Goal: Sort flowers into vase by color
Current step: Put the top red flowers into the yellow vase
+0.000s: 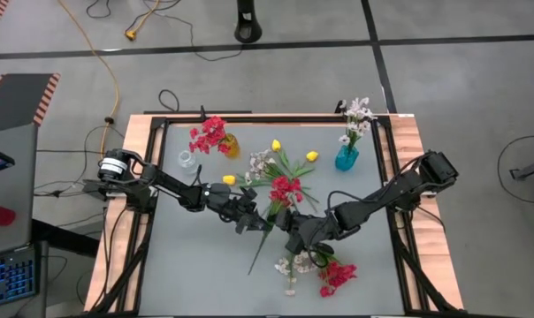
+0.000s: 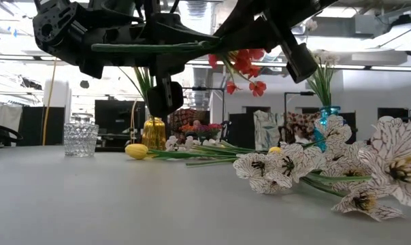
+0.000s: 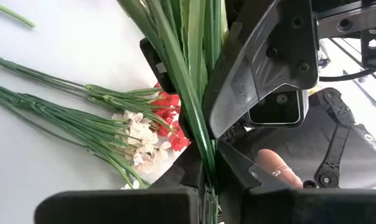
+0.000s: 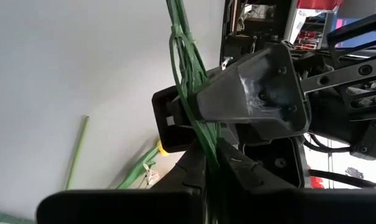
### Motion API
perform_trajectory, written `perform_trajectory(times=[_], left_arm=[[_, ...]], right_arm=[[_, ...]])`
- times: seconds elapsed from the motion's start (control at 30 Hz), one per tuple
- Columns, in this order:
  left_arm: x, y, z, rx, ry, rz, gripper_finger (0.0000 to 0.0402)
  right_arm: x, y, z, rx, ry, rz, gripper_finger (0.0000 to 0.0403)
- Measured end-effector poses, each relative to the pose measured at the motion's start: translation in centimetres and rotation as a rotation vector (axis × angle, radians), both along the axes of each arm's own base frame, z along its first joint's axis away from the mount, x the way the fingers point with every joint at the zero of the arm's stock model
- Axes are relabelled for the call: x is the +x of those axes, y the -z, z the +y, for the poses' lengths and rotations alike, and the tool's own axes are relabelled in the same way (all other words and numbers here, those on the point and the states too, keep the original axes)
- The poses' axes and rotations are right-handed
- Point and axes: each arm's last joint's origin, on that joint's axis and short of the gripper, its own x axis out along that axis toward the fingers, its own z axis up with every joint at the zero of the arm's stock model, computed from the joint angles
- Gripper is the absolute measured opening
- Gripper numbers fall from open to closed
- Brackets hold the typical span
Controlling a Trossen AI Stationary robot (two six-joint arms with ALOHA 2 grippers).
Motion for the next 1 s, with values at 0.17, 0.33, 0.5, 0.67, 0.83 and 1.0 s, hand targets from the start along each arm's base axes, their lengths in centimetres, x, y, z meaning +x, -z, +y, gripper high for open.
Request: perform_trajectory(times=[0.17,0.33,0.5,0.67,0.83,1.0], left_arm=[[0.0,0.0,0.0,0.007,-0.001,-0.001,0.0015],[0.0,0.0,0.0,0.019,-0.009,-0.004,0.0015],[0.1,0.0,0.3,0.068,-0.038,-0.023,0.0014],[0.2,-0.2,1.0,0.102,-0.055,-0.056,0.0004],[0.0,-1.0,1.5,0.14,-0.055,-0.09,0.0003],[-1.1,-3.3,2.3,0.204,-0.058,-0.111,0.0002]], right_arm=[[0.0,0.0,0.0,0.002,0.005,-0.003,0.0068],[0.0,-0.1,0.0,0.025,0.019,-0.017,0.0108],[0.1,-0.3,-0.2,0.101,0.12,-0.076,0.0168],[0.0,-0.4,-0.4,0.157,0.252,-0.147,0.0205],[-0.1,-0.4,-0.5,0.247,0.326,-0.195,0.0211],[-0.1,-0.7,-0.5,0.301,0.357,-0.231,0.0206]])
